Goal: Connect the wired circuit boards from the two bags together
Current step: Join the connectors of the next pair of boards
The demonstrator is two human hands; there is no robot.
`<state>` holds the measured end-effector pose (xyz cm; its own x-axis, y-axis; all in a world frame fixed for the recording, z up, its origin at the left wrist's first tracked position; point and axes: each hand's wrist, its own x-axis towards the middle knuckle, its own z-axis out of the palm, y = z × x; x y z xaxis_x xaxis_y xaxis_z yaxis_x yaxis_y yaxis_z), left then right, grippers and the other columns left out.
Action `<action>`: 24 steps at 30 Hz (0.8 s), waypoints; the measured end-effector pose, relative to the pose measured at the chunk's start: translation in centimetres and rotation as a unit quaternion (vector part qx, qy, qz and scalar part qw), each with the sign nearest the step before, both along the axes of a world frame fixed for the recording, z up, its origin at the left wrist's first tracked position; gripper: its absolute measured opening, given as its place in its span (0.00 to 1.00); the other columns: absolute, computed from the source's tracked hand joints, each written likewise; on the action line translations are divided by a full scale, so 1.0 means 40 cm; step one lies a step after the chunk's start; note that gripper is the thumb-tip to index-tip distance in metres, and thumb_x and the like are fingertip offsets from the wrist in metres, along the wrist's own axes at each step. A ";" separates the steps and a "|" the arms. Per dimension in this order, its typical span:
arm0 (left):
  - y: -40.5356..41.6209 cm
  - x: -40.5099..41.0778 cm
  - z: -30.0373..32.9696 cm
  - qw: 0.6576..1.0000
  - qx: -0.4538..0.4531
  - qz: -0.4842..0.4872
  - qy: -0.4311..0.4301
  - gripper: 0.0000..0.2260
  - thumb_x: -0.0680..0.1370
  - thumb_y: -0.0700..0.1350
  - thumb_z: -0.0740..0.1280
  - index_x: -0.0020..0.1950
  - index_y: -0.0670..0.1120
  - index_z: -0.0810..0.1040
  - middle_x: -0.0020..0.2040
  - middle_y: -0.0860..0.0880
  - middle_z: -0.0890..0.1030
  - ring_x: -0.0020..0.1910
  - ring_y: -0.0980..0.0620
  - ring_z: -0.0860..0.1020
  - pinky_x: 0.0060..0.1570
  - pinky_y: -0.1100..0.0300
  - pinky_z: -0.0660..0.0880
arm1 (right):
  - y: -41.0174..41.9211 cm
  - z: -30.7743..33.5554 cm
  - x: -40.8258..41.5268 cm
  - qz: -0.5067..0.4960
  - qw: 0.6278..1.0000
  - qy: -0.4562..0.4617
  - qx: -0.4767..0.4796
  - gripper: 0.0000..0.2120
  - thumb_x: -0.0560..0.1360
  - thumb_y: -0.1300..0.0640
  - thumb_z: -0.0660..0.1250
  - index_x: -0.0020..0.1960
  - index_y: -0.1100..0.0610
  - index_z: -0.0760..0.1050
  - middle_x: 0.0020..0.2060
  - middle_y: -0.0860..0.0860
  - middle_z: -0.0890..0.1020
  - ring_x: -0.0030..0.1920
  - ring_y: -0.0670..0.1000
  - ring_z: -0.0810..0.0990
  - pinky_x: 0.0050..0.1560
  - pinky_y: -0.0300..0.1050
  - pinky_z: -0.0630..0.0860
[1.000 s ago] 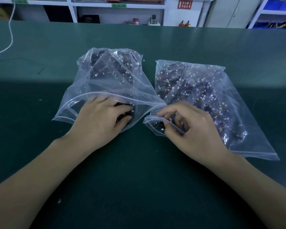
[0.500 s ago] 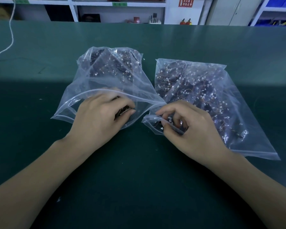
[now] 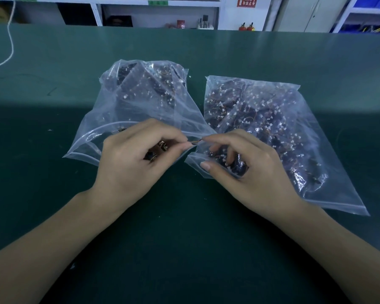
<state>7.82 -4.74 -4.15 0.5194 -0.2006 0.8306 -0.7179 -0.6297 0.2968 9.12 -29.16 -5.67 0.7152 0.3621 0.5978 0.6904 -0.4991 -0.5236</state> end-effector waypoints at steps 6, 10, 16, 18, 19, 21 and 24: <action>-0.009 -0.006 -0.005 0.998 -0.043 -0.042 0.021 0.03 0.80 0.39 0.77 0.49 0.40 0.86 0.44 0.47 0.87 0.43 0.55 0.85 0.41 0.61 0.81 | -0.002 0.007 -0.003 -0.028 0.998 0.009 0.058 0.20 0.78 0.51 0.77 0.68 0.46 0.77 0.53 0.42 0.83 0.42 0.51 0.81 0.48 0.33 0.73; -0.022 -0.012 -0.012 0.994 -0.071 -0.057 0.060 0.03 0.79 0.39 0.78 0.49 0.40 0.86 0.45 0.48 0.87 0.44 0.54 0.86 0.39 0.57 0.82 | 0.000 0.007 0.000 -0.001 0.998 -0.031 0.055 0.09 0.79 0.59 0.78 0.58 0.55 0.84 0.50 0.46 0.83 0.39 0.50 0.79 0.45 0.35 0.74; -0.029 -0.014 -0.016 0.990 -0.067 -0.072 0.098 0.07 0.78 0.40 0.79 0.54 0.40 0.87 0.46 0.51 0.88 0.45 0.57 0.87 0.43 0.56 0.84 | -0.001 0.006 0.002 0.015 0.996 -0.051 0.067 0.03 0.80 0.63 0.76 0.52 0.57 0.86 0.47 0.48 0.84 0.38 0.50 0.79 0.44 0.34 0.73; -0.029 -0.010 -0.016 0.991 -0.054 -0.071 0.095 0.05 0.78 0.39 0.79 0.52 0.40 0.88 0.46 0.51 0.87 0.44 0.56 0.86 0.42 0.57 0.83 | -0.001 0.006 0.002 0.016 0.996 -0.056 0.064 0.03 0.79 0.63 0.77 0.52 0.56 0.86 0.46 0.47 0.85 0.38 0.49 0.79 0.45 0.32 0.72; -0.028 -0.010 -0.016 0.992 -0.047 -0.070 0.095 0.04 0.78 0.39 0.78 0.51 0.40 0.88 0.45 0.51 0.87 0.44 0.56 0.85 0.42 0.58 0.82 | 0.000 0.006 0.001 0.019 0.996 -0.059 0.062 0.03 0.79 0.63 0.77 0.52 0.57 0.86 0.46 0.47 0.85 0.38 0.49 0.79 0.45 0.32 0.72; -0.026 -0.009 -0.016 0.992 -0.040 -0.070 0.100 0.02 0.79 0.38 0.78 0.50 0.40 0.88 0.44 0.51 0.86 0.43 0.54 0.84 0.40 0.57 0.80 | 0.002 0.005 -0.001 0.021 0.996 -0.061 0.060 0.03 0.79 0.62 0.77 0.52 0.57 0.86 0.45 0.47 0.85 0.38 0.49 0.79 0.46 0.33 0.73; -0.026 -0.010 -0.019 0.991 -0.042 -0.066 0.107 0.02 0.80 0.38 0.77 0.49 0.41 0.86 0.44 0.52 0.84 0.42 0.54 0.83 0.37 0.56 0.78 | 0.005 0.004 -0.002 0.000 0.997 -0.048 0.060 0.04 0.78 0.61 0.78 0.52 0.57 0.85 0.44 0.47 0.85 0.38 0.48 0.79 0.46 0.30 0.72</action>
<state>7.43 -5.79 -4.93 0.6590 -0.2126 0.7215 -0.7074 -0.5010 0.4985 9.03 -28.98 -5.53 0.6526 0.2831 0.7028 0.7400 -0.4372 -0.5110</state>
